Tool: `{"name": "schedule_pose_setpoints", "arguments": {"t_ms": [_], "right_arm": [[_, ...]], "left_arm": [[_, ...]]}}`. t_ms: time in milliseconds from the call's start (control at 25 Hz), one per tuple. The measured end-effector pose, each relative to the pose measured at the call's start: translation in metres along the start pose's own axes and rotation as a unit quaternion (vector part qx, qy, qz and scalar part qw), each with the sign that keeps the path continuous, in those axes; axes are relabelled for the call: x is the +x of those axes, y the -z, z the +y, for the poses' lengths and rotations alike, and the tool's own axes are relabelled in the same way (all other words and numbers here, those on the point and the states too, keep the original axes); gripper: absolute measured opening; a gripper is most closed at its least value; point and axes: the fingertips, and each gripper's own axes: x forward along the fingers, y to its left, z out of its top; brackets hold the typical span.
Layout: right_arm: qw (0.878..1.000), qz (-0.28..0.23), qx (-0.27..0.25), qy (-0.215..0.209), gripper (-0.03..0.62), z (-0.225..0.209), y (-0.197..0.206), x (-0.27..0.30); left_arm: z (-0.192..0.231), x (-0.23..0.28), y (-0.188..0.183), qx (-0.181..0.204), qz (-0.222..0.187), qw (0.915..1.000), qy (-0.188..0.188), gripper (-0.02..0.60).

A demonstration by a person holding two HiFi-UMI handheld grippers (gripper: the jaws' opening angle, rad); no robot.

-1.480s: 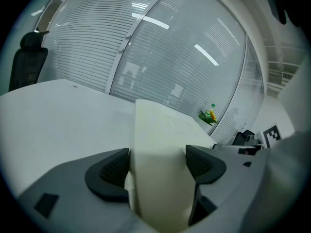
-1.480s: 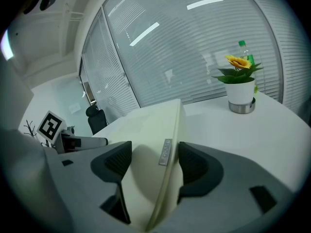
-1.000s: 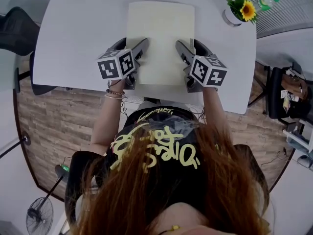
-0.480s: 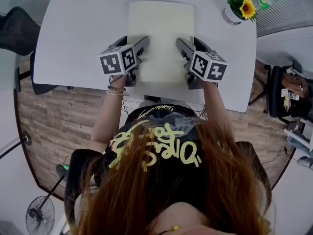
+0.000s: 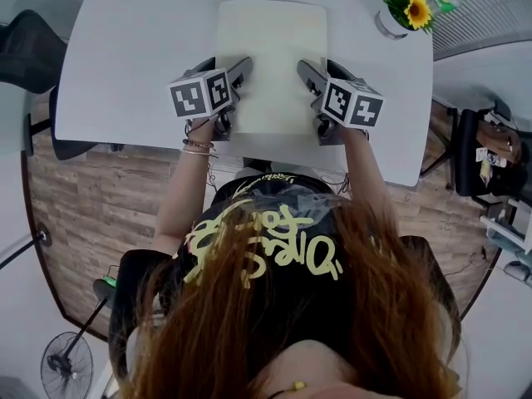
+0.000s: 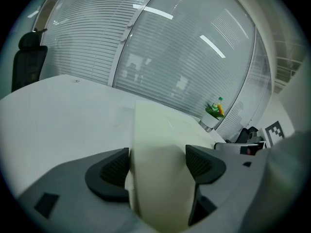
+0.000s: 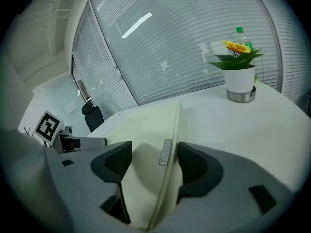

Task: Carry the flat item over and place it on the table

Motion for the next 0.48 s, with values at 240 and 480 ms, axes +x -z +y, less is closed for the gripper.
{"name": "schedule_pose_setpoints", "arguments": {"t_ms": [240,480], "right_arm": [[1.0,0.002,0.0,-0.001,0.305,-0.0009,0.0,0.0021],[1.0,-0.003,-0.009,-0.003,0.305,0.0001,-0.0007,-0.0014]], "left_arm": [[0.0001,0.001,-0.0003,-0.006,0.004,1.0,0.003,0.368],[-0.0014,-0.0023,-0.0031,-0.006,-0.006,1.0,0.004,0.37]]}}
